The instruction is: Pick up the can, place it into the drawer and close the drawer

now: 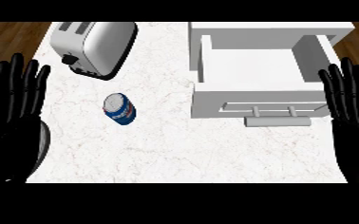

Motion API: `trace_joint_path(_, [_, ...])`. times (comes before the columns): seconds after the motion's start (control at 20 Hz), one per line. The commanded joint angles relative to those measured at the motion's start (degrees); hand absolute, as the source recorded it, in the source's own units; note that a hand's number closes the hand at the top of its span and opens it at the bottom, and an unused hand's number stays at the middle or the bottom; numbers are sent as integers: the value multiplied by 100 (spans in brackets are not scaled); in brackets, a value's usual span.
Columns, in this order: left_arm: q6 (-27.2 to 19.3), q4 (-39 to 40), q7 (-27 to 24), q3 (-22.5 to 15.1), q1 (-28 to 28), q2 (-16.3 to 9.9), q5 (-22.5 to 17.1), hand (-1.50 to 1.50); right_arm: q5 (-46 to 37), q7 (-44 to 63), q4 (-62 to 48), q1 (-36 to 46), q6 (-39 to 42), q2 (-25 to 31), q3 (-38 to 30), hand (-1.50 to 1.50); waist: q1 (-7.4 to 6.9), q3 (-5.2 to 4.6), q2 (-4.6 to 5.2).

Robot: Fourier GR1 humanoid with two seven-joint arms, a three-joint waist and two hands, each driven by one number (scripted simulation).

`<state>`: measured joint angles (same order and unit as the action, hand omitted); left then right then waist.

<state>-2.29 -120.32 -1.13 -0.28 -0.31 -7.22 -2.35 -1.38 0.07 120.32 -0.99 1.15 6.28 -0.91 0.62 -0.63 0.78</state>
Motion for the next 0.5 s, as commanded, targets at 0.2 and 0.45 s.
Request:
trace_joint_path(0.2, [-296,646,378,-677,-1237,387,685,-150,105,-374,-275,278,-14,-45,-283,-150,-21,66,-72])
trace_joint_path(0.45, [-819,1068,1920,-835,-610,543,1264,-150,43,1326,-214,-160,-253,-131,-115,-150,-19,68,-77])
